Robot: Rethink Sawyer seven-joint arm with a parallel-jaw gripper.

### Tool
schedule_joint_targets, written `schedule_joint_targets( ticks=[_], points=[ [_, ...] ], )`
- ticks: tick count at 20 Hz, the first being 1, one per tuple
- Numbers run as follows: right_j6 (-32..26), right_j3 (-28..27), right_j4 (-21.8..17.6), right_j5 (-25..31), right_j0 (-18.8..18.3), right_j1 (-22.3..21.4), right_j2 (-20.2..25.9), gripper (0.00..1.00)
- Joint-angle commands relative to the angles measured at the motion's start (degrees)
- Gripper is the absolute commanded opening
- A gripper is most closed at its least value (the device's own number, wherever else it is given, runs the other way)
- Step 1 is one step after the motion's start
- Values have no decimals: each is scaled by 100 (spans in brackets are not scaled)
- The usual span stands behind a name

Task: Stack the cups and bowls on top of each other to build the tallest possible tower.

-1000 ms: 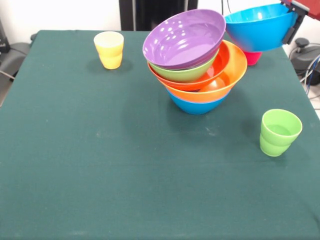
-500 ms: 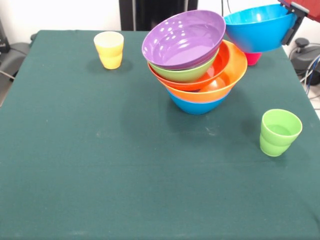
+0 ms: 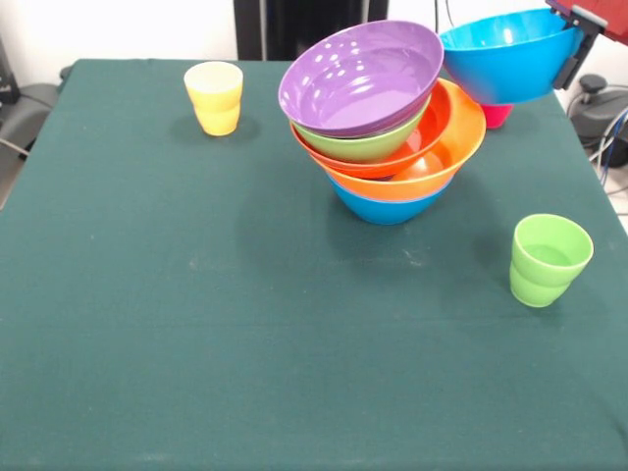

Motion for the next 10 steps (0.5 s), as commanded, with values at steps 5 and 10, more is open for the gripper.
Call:
schedule_joint_targets(
  ticks=[5,10],
  points=[
    [-206,225,-501,-338,-82,125,631,0],
    [-202,184,-513,-358,-75,174,632,0]
  ],
)
